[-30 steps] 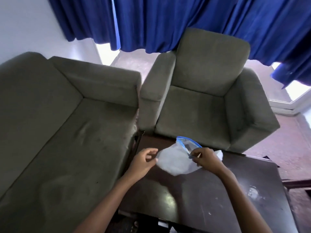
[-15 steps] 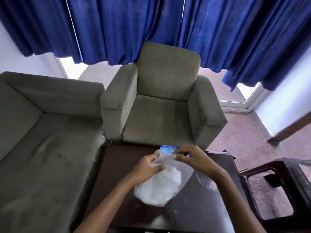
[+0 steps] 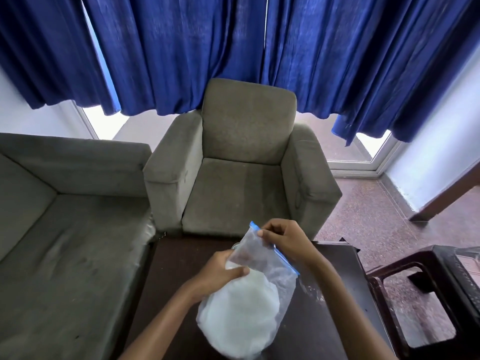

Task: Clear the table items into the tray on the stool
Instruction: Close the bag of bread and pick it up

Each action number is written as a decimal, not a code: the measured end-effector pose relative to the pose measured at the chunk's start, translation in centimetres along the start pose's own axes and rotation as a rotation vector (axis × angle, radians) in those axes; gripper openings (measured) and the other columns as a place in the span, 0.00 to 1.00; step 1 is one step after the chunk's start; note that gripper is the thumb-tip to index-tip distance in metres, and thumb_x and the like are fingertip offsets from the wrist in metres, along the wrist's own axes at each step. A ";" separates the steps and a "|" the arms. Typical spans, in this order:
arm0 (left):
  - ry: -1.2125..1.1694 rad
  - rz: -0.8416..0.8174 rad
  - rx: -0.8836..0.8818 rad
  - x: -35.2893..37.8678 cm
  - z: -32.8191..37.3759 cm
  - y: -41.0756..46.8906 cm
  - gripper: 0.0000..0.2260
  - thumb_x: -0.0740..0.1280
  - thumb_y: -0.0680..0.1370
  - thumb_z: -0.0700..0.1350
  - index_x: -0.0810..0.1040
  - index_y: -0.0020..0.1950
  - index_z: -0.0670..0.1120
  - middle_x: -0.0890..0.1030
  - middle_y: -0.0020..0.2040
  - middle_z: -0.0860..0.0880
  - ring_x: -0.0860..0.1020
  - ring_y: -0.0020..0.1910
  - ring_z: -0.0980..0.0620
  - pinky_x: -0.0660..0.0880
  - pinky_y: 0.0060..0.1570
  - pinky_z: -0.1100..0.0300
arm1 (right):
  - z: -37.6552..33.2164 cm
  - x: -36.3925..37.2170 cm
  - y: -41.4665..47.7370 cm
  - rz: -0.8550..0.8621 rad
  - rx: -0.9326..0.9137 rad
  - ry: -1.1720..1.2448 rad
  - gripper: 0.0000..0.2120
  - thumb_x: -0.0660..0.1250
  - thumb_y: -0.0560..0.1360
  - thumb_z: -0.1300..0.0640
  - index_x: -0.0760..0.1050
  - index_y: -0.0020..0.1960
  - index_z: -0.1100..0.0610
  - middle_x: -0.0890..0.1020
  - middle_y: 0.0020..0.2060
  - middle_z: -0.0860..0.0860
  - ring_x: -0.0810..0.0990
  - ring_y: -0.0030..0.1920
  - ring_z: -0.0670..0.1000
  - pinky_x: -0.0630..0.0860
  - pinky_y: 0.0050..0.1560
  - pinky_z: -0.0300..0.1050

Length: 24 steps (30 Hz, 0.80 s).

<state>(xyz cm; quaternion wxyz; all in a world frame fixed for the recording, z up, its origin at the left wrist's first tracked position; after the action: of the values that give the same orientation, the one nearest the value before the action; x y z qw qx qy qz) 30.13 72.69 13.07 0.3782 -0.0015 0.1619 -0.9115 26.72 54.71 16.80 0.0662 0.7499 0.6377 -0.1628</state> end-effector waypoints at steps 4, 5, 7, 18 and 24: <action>-0.096 -0.043 -0.019 -2.1 0.5 0.1 0.16 0.74 0.68 0.46 0.80 0.54 0.47 0.85 0.49 0.50 0.83 0.50 0.53 0.78 0.46 0.63 | 0.1 -3.1 -0.3 -0.317 0.115 -0.241 0.09 0.68 0.74 0.56 0.81 0.38 0.59 0.79 0.31 0.47 0.72 0.32 0.43 0.68 0.36 0.35; -0.106 -0.055 -0.020 -2.6 0.7 0.2 0.17 0.73 0.68 0.47 0.80 0.55 0.47 0.85 0.51 0.49 0.83 0.51 0.52 0.78 0.48 0.62 | 0.2 -3.6 -0.2 -0.365 0.127 -0.279 0.07 0.69 0.73 0.57 0.82 0.40 0.60 0.80 0.32 0.47 0.73 0.33 0.43 0.69 0.37 0.36; -0.110 -0.068 -0.014 -3.5 0.9 0.4 0.18 0.73 0.68 0.48 0.80 0.57 0.47 0.84 0.53 0.50 0.82 0.52 0.53 0.78 0.49 0.62 | 0.3 -4.6 0.1 -0.378 0.126 -0.308 0.03 0.71 0.71 0.60 0.83 0.41 0.59 0.80 0.32 0.46 0.74 0.35 0.43 0.70 0.39 0.37; -0.240 0.067 0.035 -5.5 1.7 1.4 0.21 0.75 0.62 0.53 0.82 0.53 0.50 0.84 0.52 0.51 0.82 0.51 0.51 0.79 0.50 0.57 | -0.9 -5.4 0.4 -0.132 0.083 0.105 0.06 0.67 0.73 0.65 0.74 0.38 0.63 0.79 0.28 0.49 0.77 0.30 0.44 0.73 0.34 0.34; -0.135 0.118 0.107 -5.5 2.7 1.5 0.20 0.74 0.63 0.54 0.82 0.52 0.49 0.85 0.45 0.57 0.82 0.46 0.61 0.75 0.40 0.71 | -0.7 -5.6 1.1 0.260 0.019 0.365 0.08 0.70 0.66 0.73 0.76 0.39 0.63 0.79 0.26 0.50 0.77 0.27 0.46 0.77 0.31 0.35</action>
<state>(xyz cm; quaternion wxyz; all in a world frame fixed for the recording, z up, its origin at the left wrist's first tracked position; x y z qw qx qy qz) 35.45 74.66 15.83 0.4410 -0.0330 0.0869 -0.8927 27.14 49.53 19.12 -0.0372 0.8435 0.5355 -0.0205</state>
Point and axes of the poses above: each hand's wrist, its own y-axis towards the middle knuckle, its own x-axis out of the palm, z = x × y, the point moved 2 cm from there along y, towards the middle knuckle
